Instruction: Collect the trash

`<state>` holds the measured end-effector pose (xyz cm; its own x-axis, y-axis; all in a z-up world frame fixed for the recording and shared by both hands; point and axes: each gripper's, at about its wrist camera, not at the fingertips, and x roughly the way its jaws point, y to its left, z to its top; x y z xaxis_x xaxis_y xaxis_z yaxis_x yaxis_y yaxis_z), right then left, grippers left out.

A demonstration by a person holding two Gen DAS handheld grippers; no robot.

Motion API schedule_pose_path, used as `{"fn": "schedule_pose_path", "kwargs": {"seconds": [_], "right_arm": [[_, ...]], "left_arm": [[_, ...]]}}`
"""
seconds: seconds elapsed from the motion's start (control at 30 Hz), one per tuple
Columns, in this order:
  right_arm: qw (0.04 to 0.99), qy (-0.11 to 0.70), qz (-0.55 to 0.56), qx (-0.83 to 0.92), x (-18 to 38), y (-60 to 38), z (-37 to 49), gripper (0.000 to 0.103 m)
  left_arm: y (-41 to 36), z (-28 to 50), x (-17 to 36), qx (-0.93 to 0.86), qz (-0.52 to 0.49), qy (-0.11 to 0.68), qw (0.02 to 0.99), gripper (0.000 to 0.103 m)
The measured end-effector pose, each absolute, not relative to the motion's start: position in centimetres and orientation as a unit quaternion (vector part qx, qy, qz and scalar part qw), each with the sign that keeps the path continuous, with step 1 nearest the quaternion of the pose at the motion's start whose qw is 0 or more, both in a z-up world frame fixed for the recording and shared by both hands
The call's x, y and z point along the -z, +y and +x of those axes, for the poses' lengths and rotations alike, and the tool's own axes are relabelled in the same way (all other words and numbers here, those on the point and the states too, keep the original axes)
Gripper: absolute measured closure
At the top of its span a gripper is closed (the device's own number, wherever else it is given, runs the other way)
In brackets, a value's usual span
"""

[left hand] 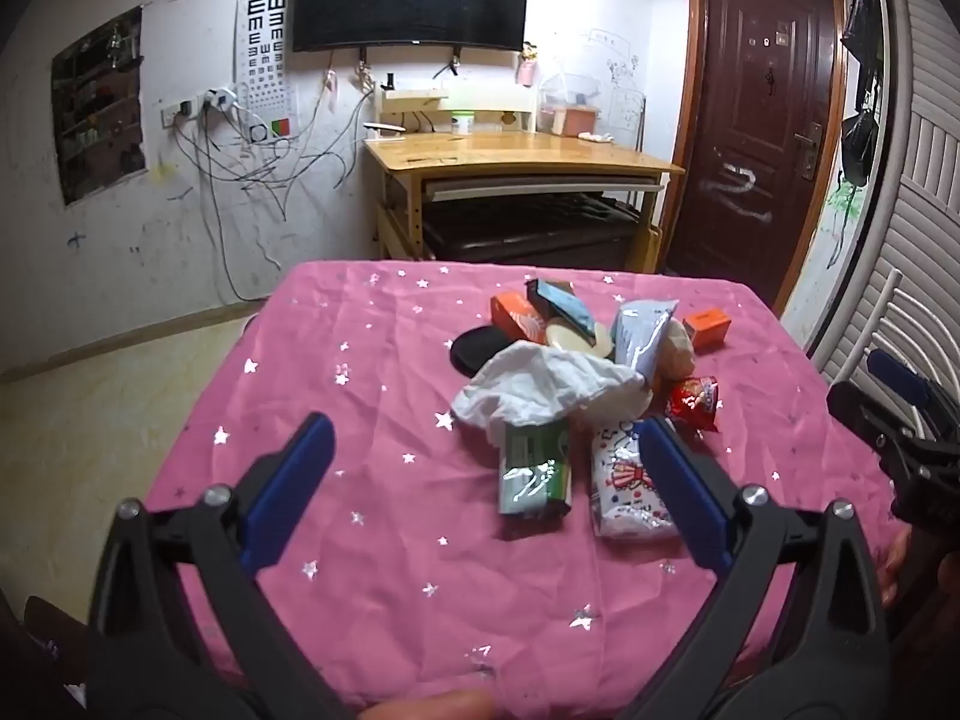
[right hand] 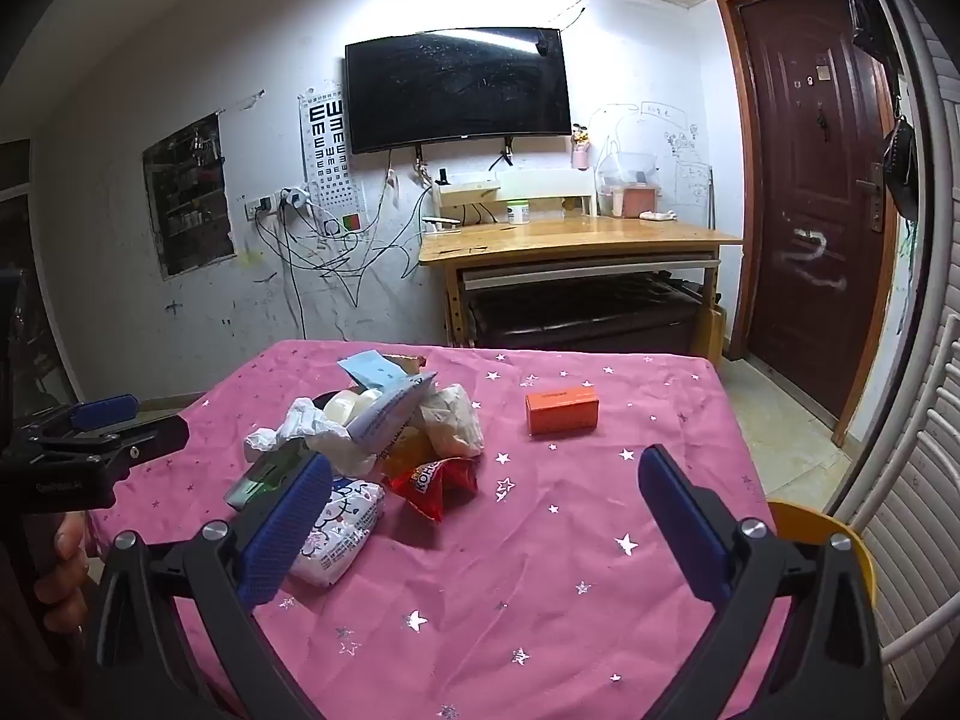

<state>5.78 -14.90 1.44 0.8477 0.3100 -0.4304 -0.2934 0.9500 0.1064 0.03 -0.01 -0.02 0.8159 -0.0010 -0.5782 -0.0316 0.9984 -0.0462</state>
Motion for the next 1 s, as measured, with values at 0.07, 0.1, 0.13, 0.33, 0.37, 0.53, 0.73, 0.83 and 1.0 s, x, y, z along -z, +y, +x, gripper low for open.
{"fn": "schedule_pose_path", "kwargs": {"seconds": [0.07,0.1,0.13,0.33,0.37,0.53,0.73,0.83,1.0], "right_arm": [[0.960,0.228,0.020,-0.159,-1.41,-14.70,5.76,0.007],[0.961,0.228,0.024,-0.155,-1.47,-15.00,5.84,0.007],[0.961,0.228,0.024,-0.154,-1.48,-15.03,5.83,0.007],[0.961,0.229,0.023,-0.153,-1.42,-15.04,5.87,0.007],[0.961,0.230,0.023,-0.153,-1.40,-15.06,5.87,0.007],[0.961,0.230,0.022,-0.153,-1.43,-15.09,5.76,0.007],[0.961,0.229,0.023,-0.152,-1.68,-15.18,5.72,0.007],[0.961,0.230,0.023,-0.153,-1.63,-15.29,5.75,0.007],[0.961,0.230,0.020,-0.153,-1.56,-14.96,5.69,0.007]], "left_arm": [[0.01,-0.05,-0.01,-0.009,-0.027,0.298,0.954,0.006],[0.01,-0.04,0.00,-0.010,-0.027,0.299,0.954,0.006],[0.03,-0.03,0.01,-0.009,-0.027,0.300,0.954,0.006],[-0.08,-0.23,0.27,-0.009,-0.024,0.302,0.953,0.006],[-0.06,-0.29,0.30,-0.008,-0.024,0.302,0.953,0.006],[-0.18,-0.10,0.21,-0.010,-0.023,0.304,0.952,0.006],[-0.27,-0.11,0.16,-0.010,-0.022,0.305,0.952,0.006],[-0.29,0.05,0.34,-0.009,-0.023,0.306,0.952,0.006],[-0.41,0.05,0.66,-0.009,-0.021,0.307,0.952,0.006]]}}
